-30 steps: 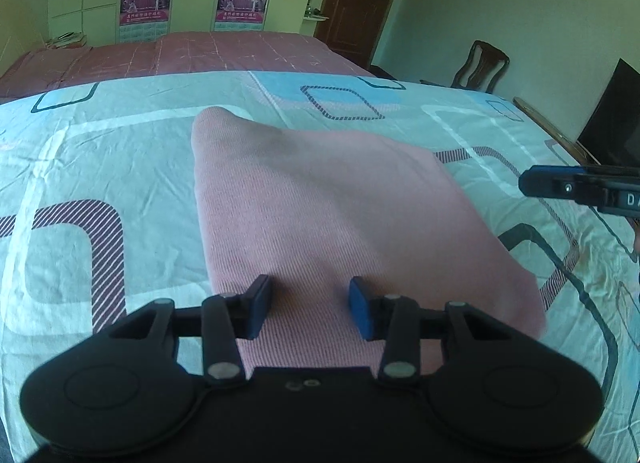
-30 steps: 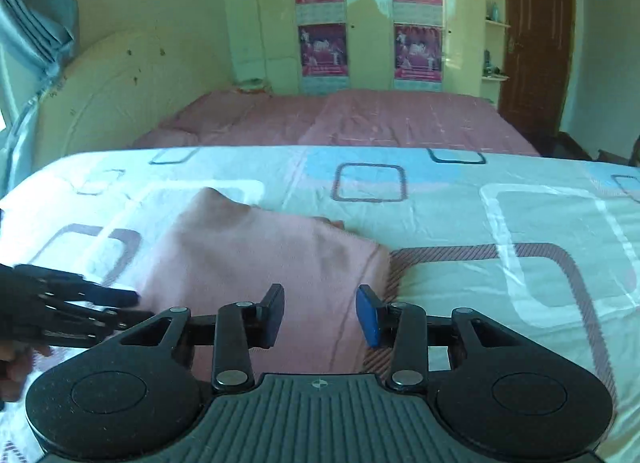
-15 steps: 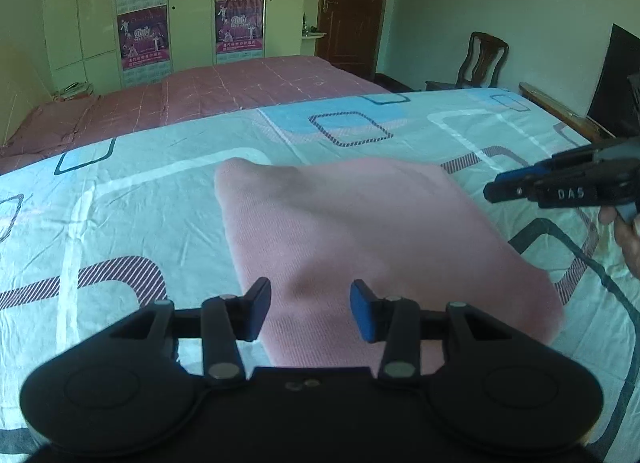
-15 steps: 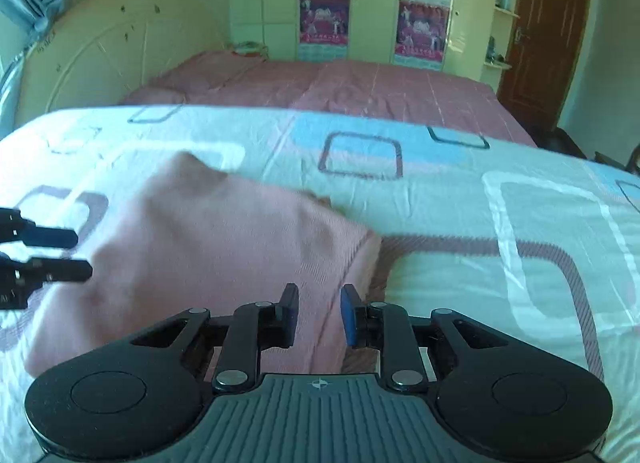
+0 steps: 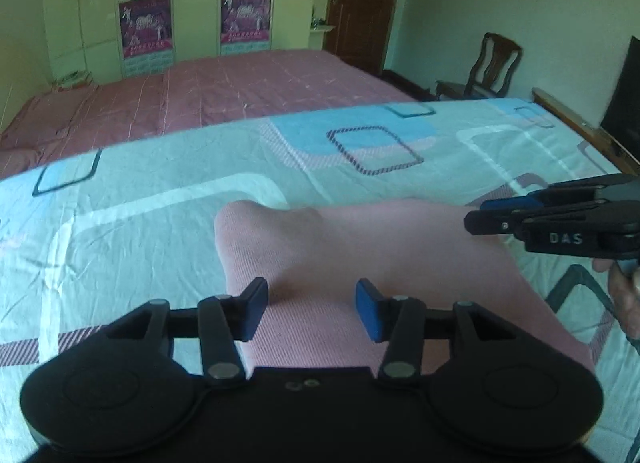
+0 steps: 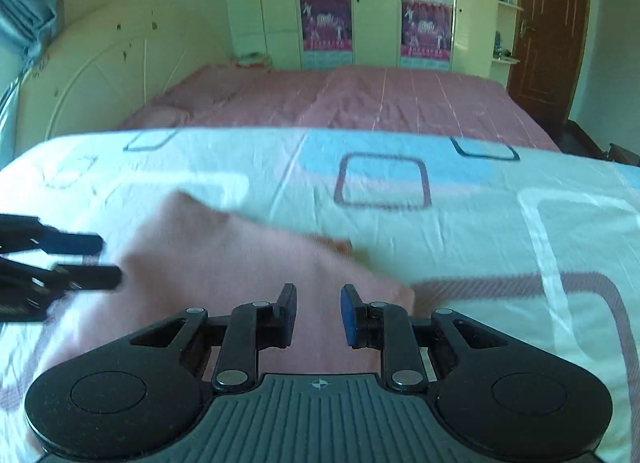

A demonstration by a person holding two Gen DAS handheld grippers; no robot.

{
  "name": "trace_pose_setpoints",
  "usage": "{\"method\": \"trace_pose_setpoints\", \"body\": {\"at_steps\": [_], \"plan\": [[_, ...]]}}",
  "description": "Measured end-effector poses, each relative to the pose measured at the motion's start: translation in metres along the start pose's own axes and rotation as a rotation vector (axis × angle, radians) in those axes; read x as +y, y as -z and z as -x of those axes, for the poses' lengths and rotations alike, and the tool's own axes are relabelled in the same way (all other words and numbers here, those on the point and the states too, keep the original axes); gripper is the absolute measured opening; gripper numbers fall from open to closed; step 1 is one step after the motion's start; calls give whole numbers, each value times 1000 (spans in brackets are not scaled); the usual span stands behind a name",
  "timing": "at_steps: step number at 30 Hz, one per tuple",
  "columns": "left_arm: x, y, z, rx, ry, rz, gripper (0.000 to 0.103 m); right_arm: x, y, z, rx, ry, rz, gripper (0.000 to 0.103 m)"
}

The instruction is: Fold small clothes

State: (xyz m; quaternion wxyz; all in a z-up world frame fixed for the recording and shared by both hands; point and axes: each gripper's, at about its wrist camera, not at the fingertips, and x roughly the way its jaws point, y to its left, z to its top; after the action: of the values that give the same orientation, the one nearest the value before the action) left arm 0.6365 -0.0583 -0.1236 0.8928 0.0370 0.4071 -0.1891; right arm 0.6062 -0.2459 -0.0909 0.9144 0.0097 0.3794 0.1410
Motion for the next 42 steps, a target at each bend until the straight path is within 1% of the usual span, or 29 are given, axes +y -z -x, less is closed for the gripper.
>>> {"method": "trace_pose_setpoints", "body": {"at_steps": [1,2,3,4,6,8,10,11,12,14,16,18,20,21,23,24,26,27,29,32,33,34,35,36,37,38,41,42], "plan": [[5,2,-16,45,-2,8,50,0,-1,-16,52,25,22,23],[4,4,-25,62,-21,-14,52,0,4,-39,164,90,49,33],[2,5,-27,58,-35,-37,52,-3,8,-45,157,112,50,40],[0,3,-27,67,-44,-29,52,-6,7,-45,164,113,31,42],[-6,2,-21,70,-64,-44,52,-4,3,-39,171,126,24,42],[-10,5,-12,48,-89,-59,52,-2,6,-25,133,128,27,42],[-15,8,6,24,-101,-68,52,0,12,-6,83,94,24,42],[-18,10,15,9,-114,-70,53,2,15,4,61,61,22,43],[-21,14,23,-4,-126,-69,57,6,19,12,45,29,29,43],[-25,22,30,20,-157,-66,58,15,28,24,35,-3,55,43],[-28,31,33,25,-174,-52,59,23,38,30,40,-21,60,43],[-28,37,35,24,-180,-28,60,29,43,35,27,-30,62,43],[-29,41,38,21,-183,-19,60,34,50,36,43,-57,62,43],[-31,42,39,20,-192,-28,60,38,57,35,71,-59,85,42],[-35,45,40,26,-208,-41,60,45,72,21,165,-23,166,42],[-37,46,39,31,-214,-45,60,45,77,20,152,-15,183,42],[-44,47,44,27,-233,-50,60,42,76,24,153,-6,152,42],[-46,48,50,15,-221,-49,60,41,75,30,140,4,143,42],[-46,54,65,-2,-188,-24,60,36,76,47,94,-19,130,42],[-41,75,79,10,-116,47,61,14,84,67,82,-40,43,43],[-39,82,78,24,-98,69,62,4,88,70,91,-50,-6,43],[-38,91,73,61,-95,81,63,-3,92,68,114,-52,-42,43],[-39,97,65,107,-106,80,63,-8,98,62,163,-28,-50,43],[-40,105,59,134,-107,79,64,-12,103,55,204,-11,-42,43],[-41,107,61,124,-112,87,64,-16,105,59,190,-21,-68,47],[-41,106,65,116,-112,98,63,-20,103,63,182,-30,-91,47],[-31,102,81,27,-96,162,64,-32,98,79,103,-83,-134,47],[-25,100,82,20,-89,188,67,-40,97,79,95,-112,-172,47]]}}
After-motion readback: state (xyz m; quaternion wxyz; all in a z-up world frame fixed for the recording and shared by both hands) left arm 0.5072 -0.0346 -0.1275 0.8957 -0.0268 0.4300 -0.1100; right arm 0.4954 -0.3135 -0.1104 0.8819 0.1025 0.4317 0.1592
